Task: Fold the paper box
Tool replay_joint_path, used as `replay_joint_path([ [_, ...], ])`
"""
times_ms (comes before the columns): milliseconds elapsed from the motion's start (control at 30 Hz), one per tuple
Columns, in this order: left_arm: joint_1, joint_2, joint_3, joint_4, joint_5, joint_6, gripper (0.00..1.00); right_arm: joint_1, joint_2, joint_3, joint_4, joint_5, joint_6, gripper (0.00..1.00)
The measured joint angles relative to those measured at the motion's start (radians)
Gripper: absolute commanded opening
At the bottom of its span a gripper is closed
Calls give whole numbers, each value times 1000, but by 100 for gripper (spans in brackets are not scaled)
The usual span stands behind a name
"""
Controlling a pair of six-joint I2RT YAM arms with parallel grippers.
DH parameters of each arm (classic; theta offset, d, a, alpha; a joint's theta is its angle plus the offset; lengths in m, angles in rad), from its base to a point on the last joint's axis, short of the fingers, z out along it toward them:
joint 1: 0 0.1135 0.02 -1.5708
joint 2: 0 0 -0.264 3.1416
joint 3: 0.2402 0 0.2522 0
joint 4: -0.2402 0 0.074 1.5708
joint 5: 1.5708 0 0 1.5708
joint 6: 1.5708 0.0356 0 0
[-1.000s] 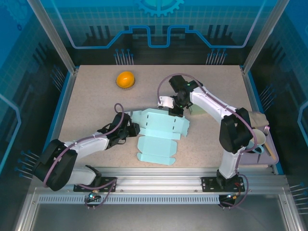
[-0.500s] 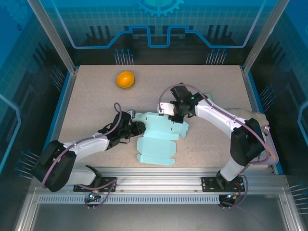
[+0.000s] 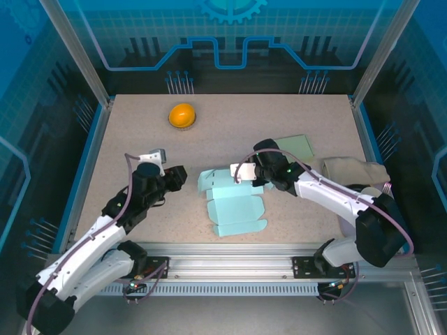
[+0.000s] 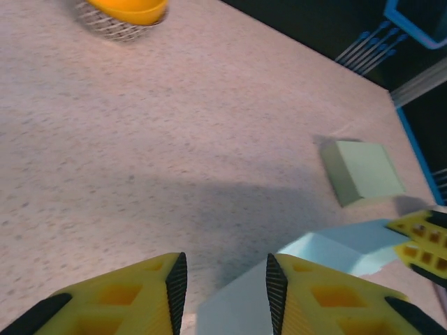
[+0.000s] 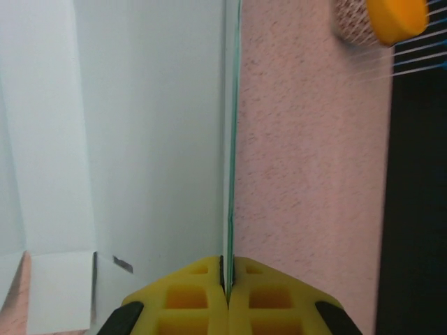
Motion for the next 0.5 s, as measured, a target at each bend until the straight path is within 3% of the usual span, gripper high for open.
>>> replay_joint_path([
  [233, 0, 85, -126, -7, -60, -3, 38, 31, -28, -153, 229, 58, -130, 0],
  [500, -27, 196, -133, 62, -55, 23, 36, 82, -27, -241, 418, 145, -218, 0],
])
